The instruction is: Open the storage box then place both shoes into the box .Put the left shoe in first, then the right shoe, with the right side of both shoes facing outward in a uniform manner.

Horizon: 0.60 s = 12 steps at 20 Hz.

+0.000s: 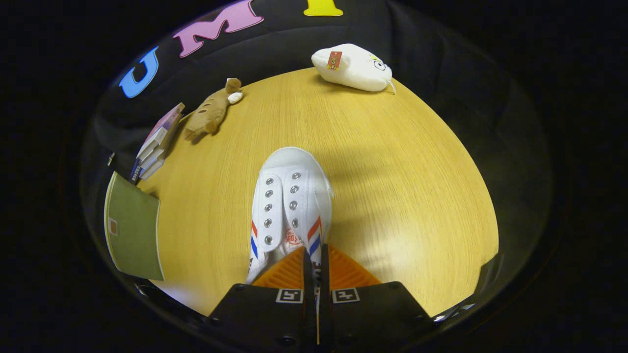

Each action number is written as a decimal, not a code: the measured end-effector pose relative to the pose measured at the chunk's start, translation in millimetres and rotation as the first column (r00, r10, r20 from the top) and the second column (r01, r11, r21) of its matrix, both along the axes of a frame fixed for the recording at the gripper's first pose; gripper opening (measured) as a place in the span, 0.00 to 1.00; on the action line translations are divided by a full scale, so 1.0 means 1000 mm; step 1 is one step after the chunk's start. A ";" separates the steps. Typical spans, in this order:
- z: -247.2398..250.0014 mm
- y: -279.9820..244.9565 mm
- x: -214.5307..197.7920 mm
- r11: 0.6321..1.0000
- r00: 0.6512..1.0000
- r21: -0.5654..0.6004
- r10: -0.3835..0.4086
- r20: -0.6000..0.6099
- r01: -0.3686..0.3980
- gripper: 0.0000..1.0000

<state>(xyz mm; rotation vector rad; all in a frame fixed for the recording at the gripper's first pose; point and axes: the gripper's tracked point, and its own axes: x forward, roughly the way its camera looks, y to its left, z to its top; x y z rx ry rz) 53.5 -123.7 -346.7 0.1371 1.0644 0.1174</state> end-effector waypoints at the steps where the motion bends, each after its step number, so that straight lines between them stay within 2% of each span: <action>1: 0.006 0.005 -0.001 1.000 1.000 0.006 -0.006 0.006 0.005 0.06; 8: 0.070 0.047 -0.021 0.994 0.996 0.081 -0.077 0.052 0.073 0.07; 12: 0.118 0.086 -0.035 0.998 0.995 0.063 -0.030 0.098 0.024 0.06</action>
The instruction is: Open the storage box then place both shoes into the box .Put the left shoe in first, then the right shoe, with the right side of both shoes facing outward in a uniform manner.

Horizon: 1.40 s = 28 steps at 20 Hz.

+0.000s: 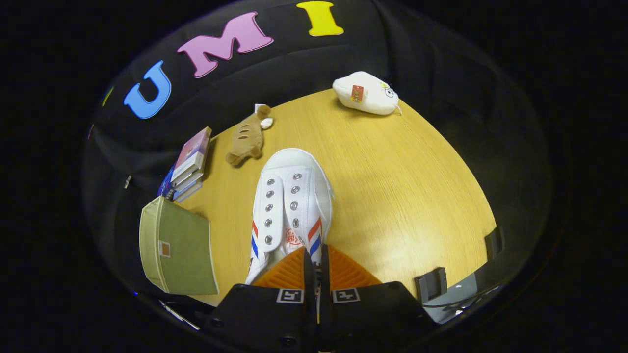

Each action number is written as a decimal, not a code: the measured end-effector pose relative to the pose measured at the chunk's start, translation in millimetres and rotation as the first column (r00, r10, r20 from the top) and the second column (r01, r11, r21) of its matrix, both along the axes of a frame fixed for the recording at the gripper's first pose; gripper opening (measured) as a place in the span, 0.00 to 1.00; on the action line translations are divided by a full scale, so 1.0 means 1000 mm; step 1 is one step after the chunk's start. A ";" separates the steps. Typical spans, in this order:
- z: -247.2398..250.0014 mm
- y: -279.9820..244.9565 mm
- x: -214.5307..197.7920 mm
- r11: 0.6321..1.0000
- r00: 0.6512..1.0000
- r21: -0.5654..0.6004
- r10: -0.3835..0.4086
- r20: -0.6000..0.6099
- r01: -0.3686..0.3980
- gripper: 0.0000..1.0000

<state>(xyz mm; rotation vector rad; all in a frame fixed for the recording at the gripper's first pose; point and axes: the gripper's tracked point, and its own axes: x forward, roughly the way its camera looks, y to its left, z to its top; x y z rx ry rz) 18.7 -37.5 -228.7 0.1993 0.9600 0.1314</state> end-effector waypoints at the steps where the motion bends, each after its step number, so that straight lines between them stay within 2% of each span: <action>1: 0.013 0.014 -0.003 1.000 1.000 0.002 0.016 0.014 -0.016 0.06; 7: 0.070 0.126 -0.020 0.992 0.997 0.116 0.052 0.054 -0.058 0.06; 12: 0.084 0.220 -0.042 0.977 0.987 0.142 0.151 0.061 -0.158 0.06; 16: 0.092 0.283 -0.060 0.961 0.978 0.181 0.203 0.053 -0.209 0.06; 21: 0.066 0.334 -0.068 0.953 0.966 0.165 0.256 0.021 -0.256 0.07; 28: 0.021 0.349 -0.065 0.970 0.970 0.052 0.241 -0.041 -0.238 0.07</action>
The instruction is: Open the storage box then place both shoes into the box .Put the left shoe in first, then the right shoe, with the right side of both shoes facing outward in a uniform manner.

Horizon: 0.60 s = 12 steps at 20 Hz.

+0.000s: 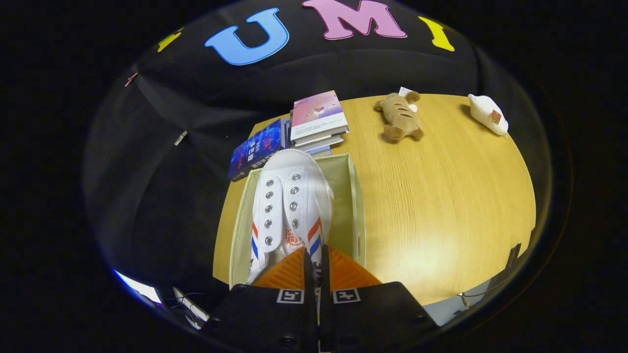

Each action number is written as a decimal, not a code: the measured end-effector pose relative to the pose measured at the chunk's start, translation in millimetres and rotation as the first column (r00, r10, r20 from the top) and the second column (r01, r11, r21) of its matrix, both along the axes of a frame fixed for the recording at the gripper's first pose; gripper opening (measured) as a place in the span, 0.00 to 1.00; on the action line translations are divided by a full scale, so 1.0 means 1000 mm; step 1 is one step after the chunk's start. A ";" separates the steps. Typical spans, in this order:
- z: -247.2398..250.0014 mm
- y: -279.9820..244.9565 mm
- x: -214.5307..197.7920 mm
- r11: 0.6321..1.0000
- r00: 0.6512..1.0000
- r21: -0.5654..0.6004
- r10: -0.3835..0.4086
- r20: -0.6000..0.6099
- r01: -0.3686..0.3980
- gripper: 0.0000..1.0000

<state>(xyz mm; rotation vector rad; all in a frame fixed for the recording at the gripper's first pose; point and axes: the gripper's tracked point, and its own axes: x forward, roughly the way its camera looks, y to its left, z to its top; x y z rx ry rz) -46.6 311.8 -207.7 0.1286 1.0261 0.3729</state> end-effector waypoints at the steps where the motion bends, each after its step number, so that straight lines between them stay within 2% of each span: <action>1: -0.005 -0.001 0.002 1.000 1.000 -0.020 -0.010 0.000 0.010 0.07; 2: -0.009 -0.001 0.001 0.999 1.000 -0.030 -0.011 -0.007 0.011 0.07; 3: -0.010 0.006 -0.001 1.000 1.000 -0.013 0.001 -0.020 -0.001 0.12; 4: -0.006 0.016 -0.003 1.000 1.000 0.023 0.013 -0.024 -0.012 0.22; 5: 0.002 0.025 -0.001 0.998 1.000 0.063 0.009 -0.007 -0.008 0.45; 6: 0.011 0.033 0.003 0.995 1.000 0.100 0.007 0.012 -0.008 0.49; 8: 0.022 0.034 0.005 0.994 0.999 0.107 0.008 0.041 -0.013 0.82; 10: 0.033 0.026 0.008 0.996 0.996 0.090 0.017 0.086 -0.025 0.97; 12: 0.046 0.009 0.013 0.997 0.991 0.068 0.015 0.136 -0.024 0.99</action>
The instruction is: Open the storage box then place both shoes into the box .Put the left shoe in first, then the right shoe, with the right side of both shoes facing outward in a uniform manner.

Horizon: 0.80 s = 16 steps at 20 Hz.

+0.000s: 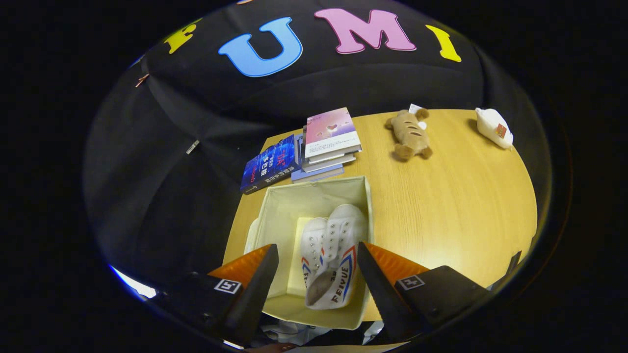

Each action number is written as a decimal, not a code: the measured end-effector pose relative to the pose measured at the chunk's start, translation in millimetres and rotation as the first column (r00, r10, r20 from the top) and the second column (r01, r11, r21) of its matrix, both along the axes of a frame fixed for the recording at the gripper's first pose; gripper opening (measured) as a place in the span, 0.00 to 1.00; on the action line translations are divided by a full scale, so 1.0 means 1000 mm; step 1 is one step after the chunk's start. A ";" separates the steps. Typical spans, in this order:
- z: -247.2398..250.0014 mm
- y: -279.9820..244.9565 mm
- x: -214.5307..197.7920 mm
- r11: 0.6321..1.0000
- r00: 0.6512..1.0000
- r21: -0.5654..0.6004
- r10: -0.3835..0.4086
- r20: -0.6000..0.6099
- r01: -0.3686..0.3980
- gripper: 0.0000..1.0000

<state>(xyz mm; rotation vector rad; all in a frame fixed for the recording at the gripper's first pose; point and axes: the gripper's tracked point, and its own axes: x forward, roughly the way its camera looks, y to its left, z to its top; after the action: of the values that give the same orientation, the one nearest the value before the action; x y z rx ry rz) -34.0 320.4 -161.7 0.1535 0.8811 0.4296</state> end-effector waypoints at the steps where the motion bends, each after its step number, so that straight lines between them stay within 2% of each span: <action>1: 0.008 -0.010 0.003 1.000 0.999 -0.009 -0.003 0.034 0.004 0.99; 6: 0.056 -0.071 0.027 0.999 0.976 -0.041 -0.021 0.215 0.030 0.99; 10: 0.107 -0.124 0.051 0.999 0.926 -0.041 -0.005 0.376 0.022 0.99; 13: 0.148 -0.169 0.070 0.998 0.858 -0.063 0.025 0.513 0.008 0.99; 16: 0.195 -0.212 0.085 0.998 0.760 -0.055 0.028 0.650 0.010 0.98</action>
<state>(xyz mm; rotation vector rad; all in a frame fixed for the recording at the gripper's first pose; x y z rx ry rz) 51.2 108.0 33.6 -0.0576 0.1970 0.4269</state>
